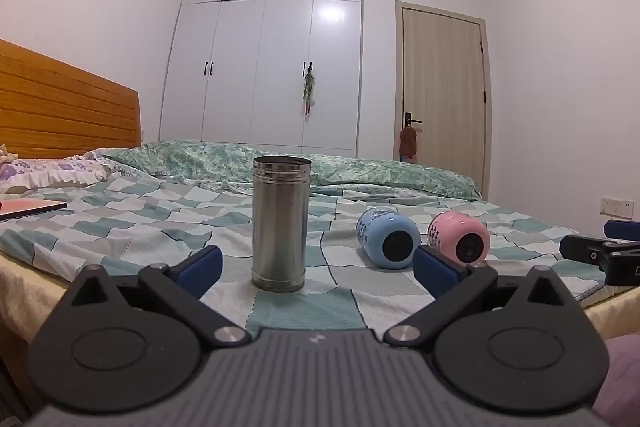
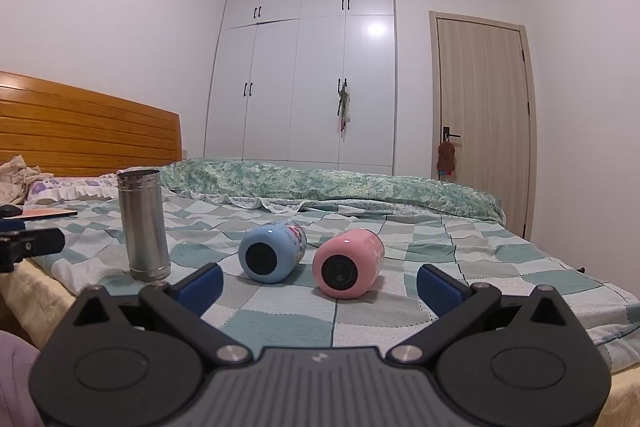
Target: Flip cup upright
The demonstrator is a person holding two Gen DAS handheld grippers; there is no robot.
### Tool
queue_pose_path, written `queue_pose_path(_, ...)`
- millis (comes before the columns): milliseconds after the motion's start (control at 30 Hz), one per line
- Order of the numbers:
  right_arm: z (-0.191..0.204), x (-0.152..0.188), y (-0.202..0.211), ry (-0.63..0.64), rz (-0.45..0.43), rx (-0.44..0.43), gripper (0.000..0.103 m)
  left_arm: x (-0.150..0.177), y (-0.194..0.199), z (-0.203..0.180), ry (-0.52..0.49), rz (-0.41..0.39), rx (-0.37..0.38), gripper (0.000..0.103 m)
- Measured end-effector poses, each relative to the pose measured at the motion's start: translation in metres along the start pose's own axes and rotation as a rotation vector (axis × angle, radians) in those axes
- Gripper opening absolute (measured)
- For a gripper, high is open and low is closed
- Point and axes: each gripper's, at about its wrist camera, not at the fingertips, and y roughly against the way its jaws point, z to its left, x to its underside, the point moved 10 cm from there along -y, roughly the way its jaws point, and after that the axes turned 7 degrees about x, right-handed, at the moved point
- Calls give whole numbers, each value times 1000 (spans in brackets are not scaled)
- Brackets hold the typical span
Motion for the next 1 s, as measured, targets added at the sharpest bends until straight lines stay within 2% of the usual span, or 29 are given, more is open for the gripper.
queue_pose_path(1000,0,0,0,4,4,0,103,0,-1,0,1,-1,-1,103)
